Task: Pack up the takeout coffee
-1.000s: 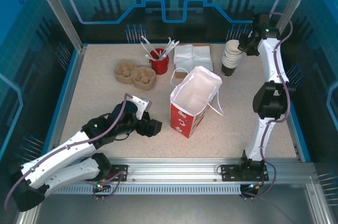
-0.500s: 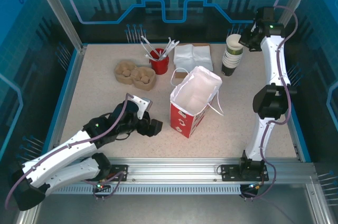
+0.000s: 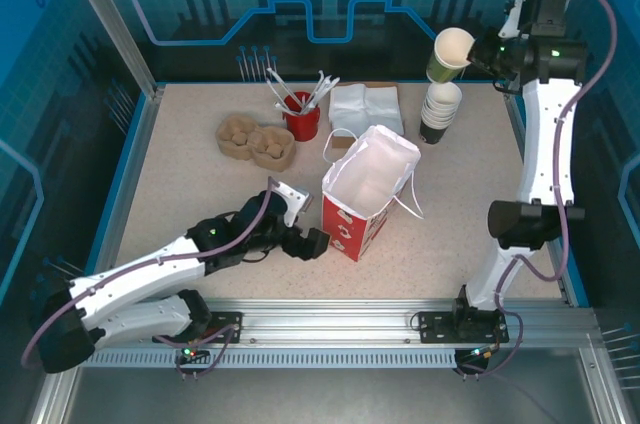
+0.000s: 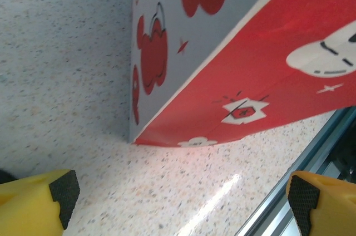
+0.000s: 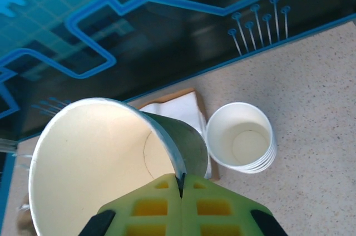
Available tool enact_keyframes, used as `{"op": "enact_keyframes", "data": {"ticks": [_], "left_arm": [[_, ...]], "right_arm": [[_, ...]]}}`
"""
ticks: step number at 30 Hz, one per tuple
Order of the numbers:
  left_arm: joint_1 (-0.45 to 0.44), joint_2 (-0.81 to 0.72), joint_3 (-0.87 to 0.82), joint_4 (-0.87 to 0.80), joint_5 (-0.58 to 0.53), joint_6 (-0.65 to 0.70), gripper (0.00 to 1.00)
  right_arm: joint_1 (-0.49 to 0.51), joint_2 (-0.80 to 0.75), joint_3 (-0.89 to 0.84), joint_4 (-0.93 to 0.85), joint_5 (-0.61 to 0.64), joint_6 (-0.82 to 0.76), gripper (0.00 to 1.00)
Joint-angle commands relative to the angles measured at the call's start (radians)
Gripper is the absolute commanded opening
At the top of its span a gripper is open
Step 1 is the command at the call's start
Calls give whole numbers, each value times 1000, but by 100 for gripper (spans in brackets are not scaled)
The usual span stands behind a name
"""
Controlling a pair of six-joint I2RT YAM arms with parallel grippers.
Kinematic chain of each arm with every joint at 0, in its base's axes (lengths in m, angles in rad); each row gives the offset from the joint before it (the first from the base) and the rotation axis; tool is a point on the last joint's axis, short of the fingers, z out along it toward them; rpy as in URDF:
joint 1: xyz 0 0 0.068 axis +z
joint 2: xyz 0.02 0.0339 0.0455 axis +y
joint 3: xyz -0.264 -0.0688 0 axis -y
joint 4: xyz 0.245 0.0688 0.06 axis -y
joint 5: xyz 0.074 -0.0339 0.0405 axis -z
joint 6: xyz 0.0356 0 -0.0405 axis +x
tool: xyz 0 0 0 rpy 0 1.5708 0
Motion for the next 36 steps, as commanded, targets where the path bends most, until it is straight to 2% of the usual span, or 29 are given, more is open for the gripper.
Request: {"op": "enact_keyframes", "data": {"ticks": [1,11,23,27,32,36], "left_arm": [[-15,60,-21,125,17,-42,98],[-14,213,-28,309,-50,-116,97],[-4,402,82,358,-167,-164,97],[20,460,127,371,-162,-183,97],[53,524,190,373,-138,-197,97],[79,542,211,369,-120,-204,98]], "right_arm": [[-2,-86,-8,-56,-76,14,0],[-2,-337,-221,-103,-172,-5,0],[-1,-570,-409,-175,-225,-48,0],[-1,-609,-411,-207,-198,-66,0],[-1,-651,-434,-208,-252,-67,0],[32,-703,-529,-147,-304,-41,0]]}}
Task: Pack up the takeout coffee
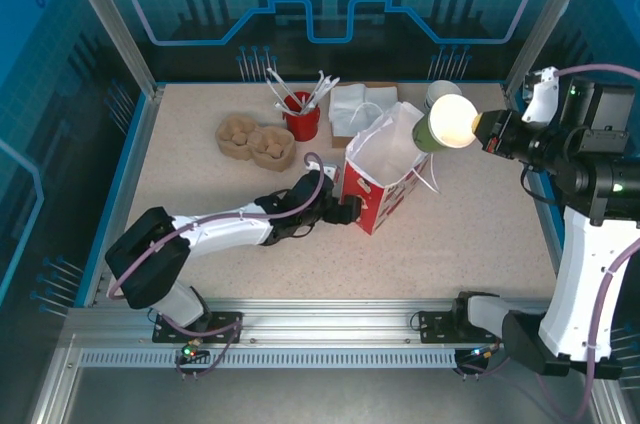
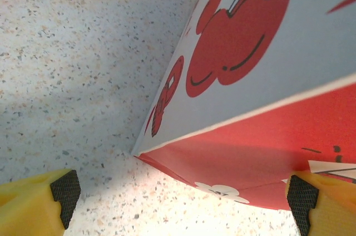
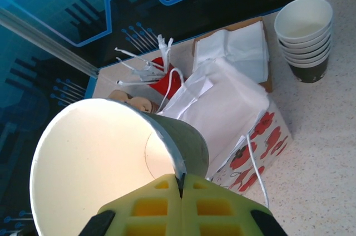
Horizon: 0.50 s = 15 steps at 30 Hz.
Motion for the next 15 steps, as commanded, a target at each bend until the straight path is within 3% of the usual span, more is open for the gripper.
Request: {"op": "enact_keyframes", "data": {"ticks": [1,7,15], "left_arm": [[24,12,41,10,17,-24,98],[66,-101,-6,-32,55,-23,99],[174,-410,-137,-258,26,-13,99]], "right_arm": [[49,-45,-92,54,-67,20,0],[271,-96,-272,188,61,91,0],[602,-41,-372,300,234,162,0]]}}
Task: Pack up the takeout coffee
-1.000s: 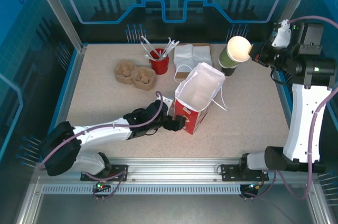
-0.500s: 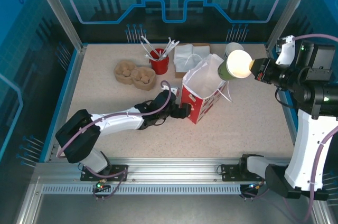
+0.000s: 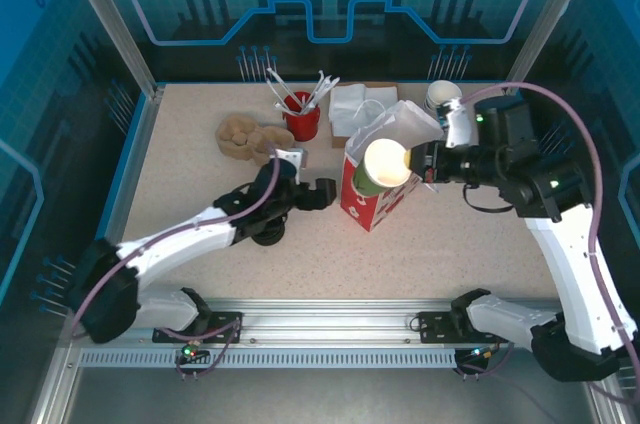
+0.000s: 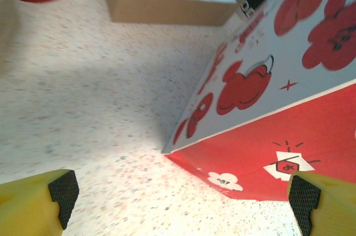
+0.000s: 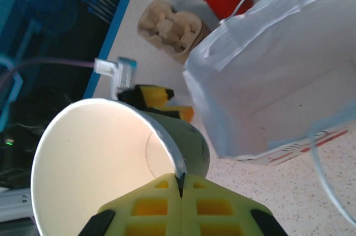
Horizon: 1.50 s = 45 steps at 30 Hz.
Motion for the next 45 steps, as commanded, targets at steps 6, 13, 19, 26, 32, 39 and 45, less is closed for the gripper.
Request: {"op": "enact_keyframes", "data": {"ticks": [6,13,19,26,32,39,45], "left_arm": [[157,-321,-114,-376,-6,-38,99],[266,-413,-147,-605,15,-123,99],[310,-359,-168,-656,59,-163,98],[314,-304,-179,-602,97,-156,93],[314,-266,-176,-562,95,-131,80],[314,-205,-147,-570,67,-105,66],[314,-175,-138,-542,77,-106,64]], "right_arm": [[282,57,-145,185,212,94,0],[440,130,-295,347,318,173,0],[501,199,-394,449,413,227,0],[505,273,-474,533,440,265,0],[506,329,-503,576,440,276,0],[506,357,-525,620,439,282,0],[504,380,-534,642,448,282,0]]}}
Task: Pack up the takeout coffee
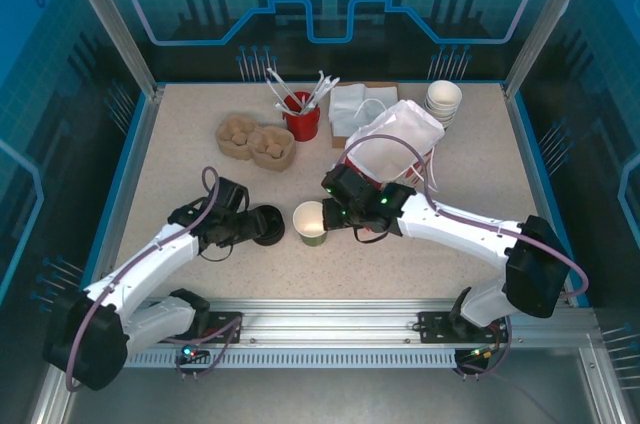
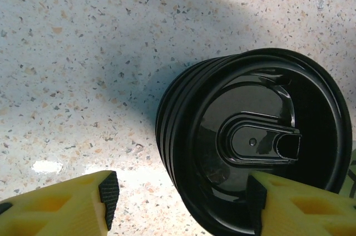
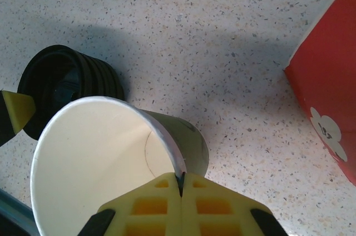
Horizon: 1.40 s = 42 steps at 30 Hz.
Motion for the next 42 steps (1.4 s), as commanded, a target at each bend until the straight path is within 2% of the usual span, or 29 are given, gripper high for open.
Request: {"op": "enact_keyframes", "data": {"ticks": [1,10,14,22,23,34,42], "left_arm": [[7,14,26,18,3,16,65],[8,38,30,38,4,16,63],[7,47,30,48,4,14,61],[7,65,43,51,6,11,58],[8,66,45,51,8,10,58],[7,69,53,56,24,11,57],[8,78,52,58,27,9,50]], "right_arm": [[9,22,-14,36,20,16,0],[3,53,-19,36,34,22,0],[-1,67,-19,37,26,25,5],[-6,49,24,-24,46,8,37],[-6,43,34,-38,53,4,38],[-55,20,76,-68,71,-54,40],[-114,71,120,-54,60,-108,39]]}}
